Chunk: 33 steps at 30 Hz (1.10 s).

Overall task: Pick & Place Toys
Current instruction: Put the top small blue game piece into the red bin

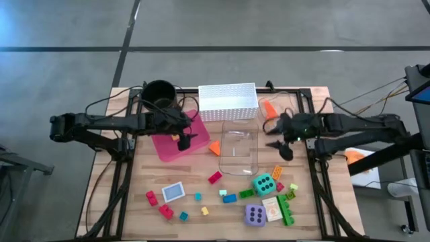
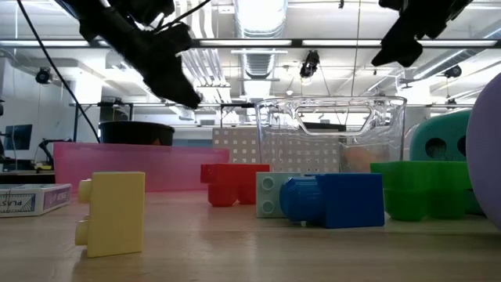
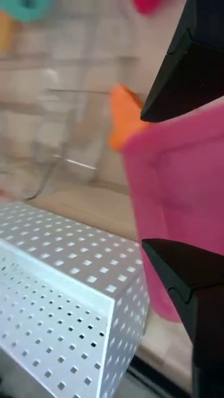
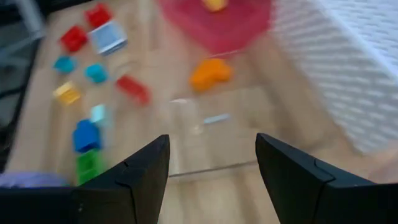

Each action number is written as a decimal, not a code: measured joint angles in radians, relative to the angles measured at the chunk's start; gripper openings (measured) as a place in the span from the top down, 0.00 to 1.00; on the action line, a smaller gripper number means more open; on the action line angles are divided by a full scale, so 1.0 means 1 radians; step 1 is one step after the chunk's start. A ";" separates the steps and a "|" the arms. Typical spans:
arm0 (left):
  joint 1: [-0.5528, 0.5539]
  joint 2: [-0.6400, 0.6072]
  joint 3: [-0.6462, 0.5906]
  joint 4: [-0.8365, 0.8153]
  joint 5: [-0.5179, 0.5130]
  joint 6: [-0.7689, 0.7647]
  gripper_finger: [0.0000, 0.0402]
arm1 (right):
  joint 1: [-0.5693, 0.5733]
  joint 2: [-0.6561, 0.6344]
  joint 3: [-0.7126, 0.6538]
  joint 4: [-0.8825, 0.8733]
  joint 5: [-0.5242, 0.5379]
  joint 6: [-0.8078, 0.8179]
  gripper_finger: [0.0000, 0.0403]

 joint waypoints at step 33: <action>-0.121 0.020 -0.011 0.220 0.176 -0.250 0.19 | 0.111 0.252 0.000 0.192 0.001 -0.059 0.41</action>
